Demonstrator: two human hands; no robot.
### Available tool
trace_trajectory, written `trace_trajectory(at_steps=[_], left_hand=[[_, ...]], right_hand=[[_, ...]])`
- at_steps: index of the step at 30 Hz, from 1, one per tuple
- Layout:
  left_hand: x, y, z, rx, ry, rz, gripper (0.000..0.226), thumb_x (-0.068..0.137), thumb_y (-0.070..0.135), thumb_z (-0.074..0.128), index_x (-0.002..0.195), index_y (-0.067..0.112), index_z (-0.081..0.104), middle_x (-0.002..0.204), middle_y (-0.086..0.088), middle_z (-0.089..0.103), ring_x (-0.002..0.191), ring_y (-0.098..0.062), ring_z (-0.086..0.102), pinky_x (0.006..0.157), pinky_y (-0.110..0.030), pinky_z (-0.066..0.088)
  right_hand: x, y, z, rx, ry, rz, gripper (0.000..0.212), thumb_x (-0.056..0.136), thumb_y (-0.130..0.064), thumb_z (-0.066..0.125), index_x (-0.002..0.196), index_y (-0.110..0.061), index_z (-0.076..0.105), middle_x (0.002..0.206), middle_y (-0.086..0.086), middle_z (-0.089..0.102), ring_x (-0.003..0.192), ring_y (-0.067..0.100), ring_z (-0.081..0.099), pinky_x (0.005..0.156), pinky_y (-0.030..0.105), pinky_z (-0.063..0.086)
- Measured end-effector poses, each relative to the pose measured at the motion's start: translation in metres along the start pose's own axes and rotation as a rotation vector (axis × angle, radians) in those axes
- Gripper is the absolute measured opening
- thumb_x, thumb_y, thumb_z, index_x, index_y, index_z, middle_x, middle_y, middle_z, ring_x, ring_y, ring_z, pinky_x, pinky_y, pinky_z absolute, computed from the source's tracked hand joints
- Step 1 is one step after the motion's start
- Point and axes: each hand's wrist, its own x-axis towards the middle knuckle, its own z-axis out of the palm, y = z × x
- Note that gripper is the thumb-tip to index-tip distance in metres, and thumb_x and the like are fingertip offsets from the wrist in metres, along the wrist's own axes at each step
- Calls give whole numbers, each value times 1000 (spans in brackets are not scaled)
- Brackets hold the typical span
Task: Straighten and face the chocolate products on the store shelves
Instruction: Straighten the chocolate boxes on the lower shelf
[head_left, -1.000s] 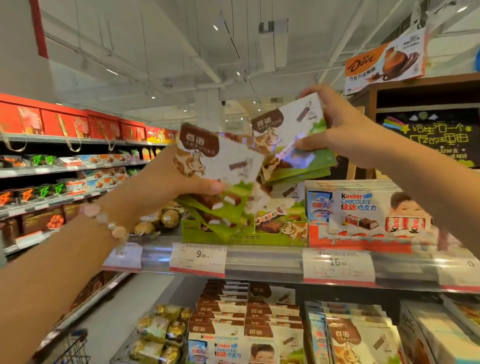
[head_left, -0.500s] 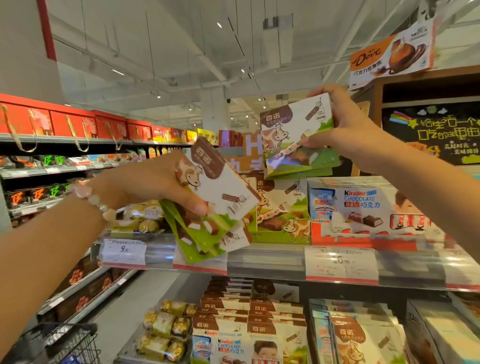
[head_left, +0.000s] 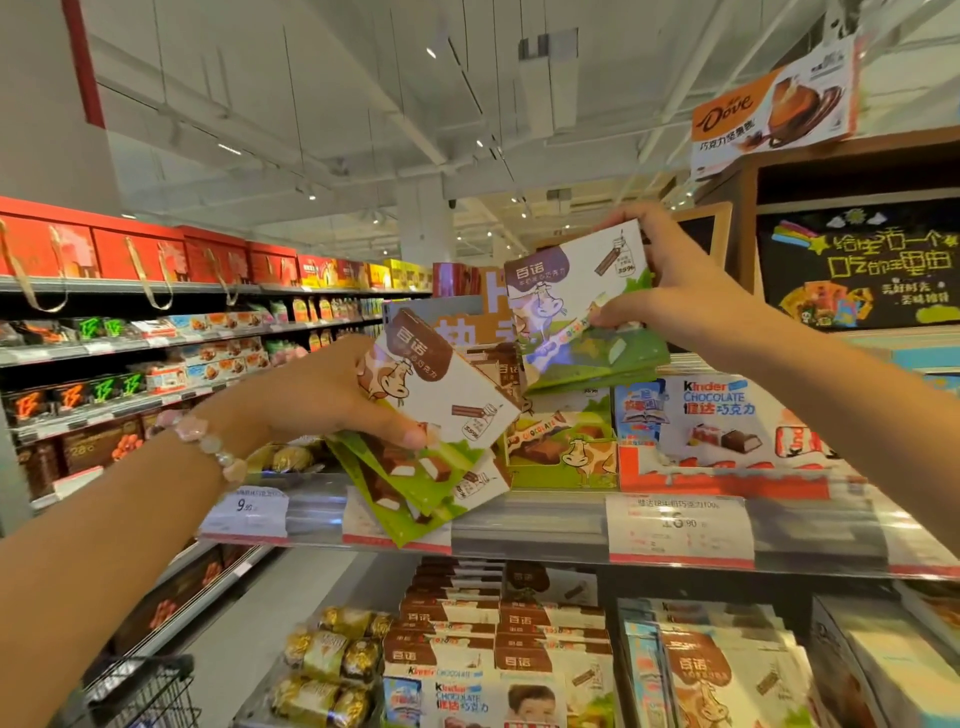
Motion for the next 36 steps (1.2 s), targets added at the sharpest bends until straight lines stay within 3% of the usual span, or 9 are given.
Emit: trace_trajectory(at_steps=[4,6,15,20,22,24,27,30,36], left_hand=[[1,-1,-1,-54,3,72,43,58,21,79,99,23,67,97,6,73,88,-12,70,68,-15,52],[3,-3,-6,-71,15,82,44,58,22,78,100,23,66,97,8,73,88,-11,70,67,-15,52],[12,-9,-9,-77,-1,85,48,56,24,78,102,22,66,97,10,73,89,-11,69,69,-14,52],[13,-11,-10,-108,-22,104,42,58,20,77,99,25,66,97,8,73,89,-12,70,68,-15,52],[13,-12,-11,-128,-31,115,40,58,18,77,97,25,67,97,7,73,88,-13,70,67,-15,52],[14,-13,-11,-140,-41,125,40,58,16,76,96,24,67,96,7,74,88,-13,70,67,-16,52],[16,-14,-10,-144,-33,123,40,56,18,77,95,23,66,93,8,74,86,-13,70,67,-16,53],[16,-15,-10,-150,-31,115,41,56,18,76,96,21,65,93,8,74,86,-13,70,68,-17,53],[19,-15,-6,-138,0,102,46,54,23,78,99,19,67,97,5,74,90,-16,70,77,-24,55]], right_hand=[[-5,1,16,-124,-107,7,67,69,1,76,116,-24,35,96,-8,59,82,-2,63,64,17,54],[-7,4,24,-155,-125,-8,66,70,-1,76,115,-23,34,94,-10,58,80,-10,61,61,12,52],[-16,14,24,-314,-153,-29,68,62,-19,84,107,-28,34,99,-12,54,86,-1,60,59,12,52],[-12,15,21,-417,-231,-87,91,66,-24,81,139,-30,28,131,-8,48,110,8,54,82,21,50],[-11,16,21,-437,-210,-116,81,66,-25,81,135,-28,37,126,-14,50,115,9,49,79,14,47],[-11,19,21,-419,-182,-121,68,65,-24,81,122,-26,46,105,-24,51,106,6,53,70,9,49],[-12,21,22,-463,-219,-90,63,62,-30,82,113,-30,44,96,-25,50,100,4,54,64,14,50],[-12,26,22,-651,-298,-135,58,61,-46,80,106,-34,46,99,-20,49,98,4,48,70,13,39],[-12,16,15,-955,-157,-300,52,79,-58,49,109,-20,69,117,-3,54,106,15,46,83,31,36]])
